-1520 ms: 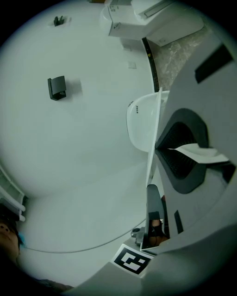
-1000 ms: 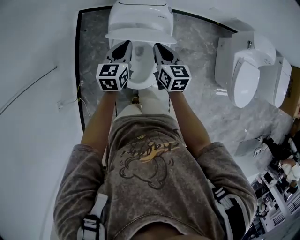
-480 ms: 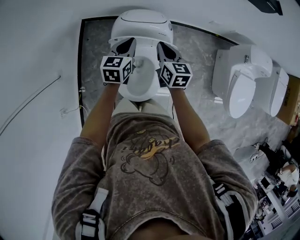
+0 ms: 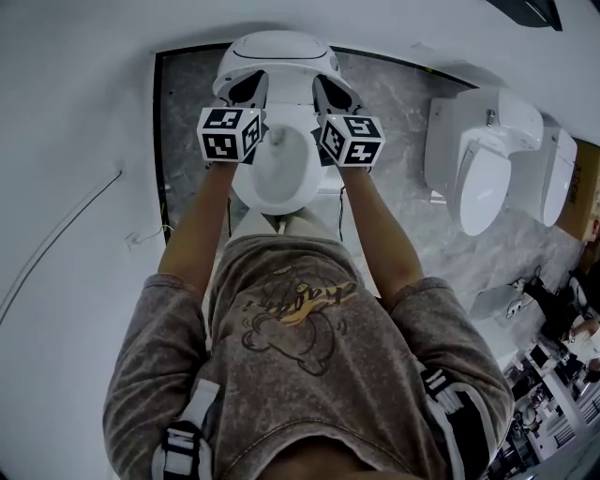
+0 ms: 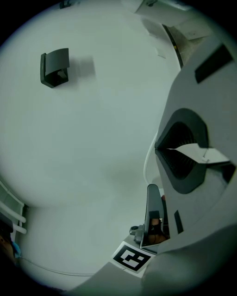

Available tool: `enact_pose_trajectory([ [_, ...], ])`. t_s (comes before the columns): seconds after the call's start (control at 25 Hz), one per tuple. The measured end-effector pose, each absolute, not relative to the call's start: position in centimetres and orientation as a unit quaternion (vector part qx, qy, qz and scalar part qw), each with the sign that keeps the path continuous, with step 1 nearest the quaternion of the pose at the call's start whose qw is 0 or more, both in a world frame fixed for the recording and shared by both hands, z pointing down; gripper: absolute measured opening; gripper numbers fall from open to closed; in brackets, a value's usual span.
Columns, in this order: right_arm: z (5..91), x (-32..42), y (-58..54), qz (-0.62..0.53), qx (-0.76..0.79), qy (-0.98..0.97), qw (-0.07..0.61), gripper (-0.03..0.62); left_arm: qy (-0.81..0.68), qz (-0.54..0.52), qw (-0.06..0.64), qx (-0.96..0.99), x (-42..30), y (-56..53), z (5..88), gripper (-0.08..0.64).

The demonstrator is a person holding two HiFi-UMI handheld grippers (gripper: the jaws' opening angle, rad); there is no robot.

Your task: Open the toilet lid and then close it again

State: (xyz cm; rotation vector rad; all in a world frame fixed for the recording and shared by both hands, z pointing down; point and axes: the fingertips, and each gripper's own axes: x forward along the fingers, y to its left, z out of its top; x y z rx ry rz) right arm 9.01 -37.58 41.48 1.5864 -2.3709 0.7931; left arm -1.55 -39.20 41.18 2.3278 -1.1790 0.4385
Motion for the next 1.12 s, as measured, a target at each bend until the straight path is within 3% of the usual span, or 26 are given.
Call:
enact_pose_trajectory([
  [0.68,39.0,10.8,-34.3,0.266,0.554,-0.786,0.073,0.028,-0.432,0.135,0.22,0.864,-2.0,-37.0,37.5,0.014],
  [0.92,39.0,11.0,-33.5,0.261,0.556,-0.785,0.073,0.026,-0.426,0.109,0.197,0.877,-1.4,-37.7,36.4,0.256],
  [1.12,38.7,11.5,-32.9,0.259,0.561,-0.783,0.071,0.028,-0.414,0.127,0.175,0.884,-0.8,-39.4,36.3,0.265],
])
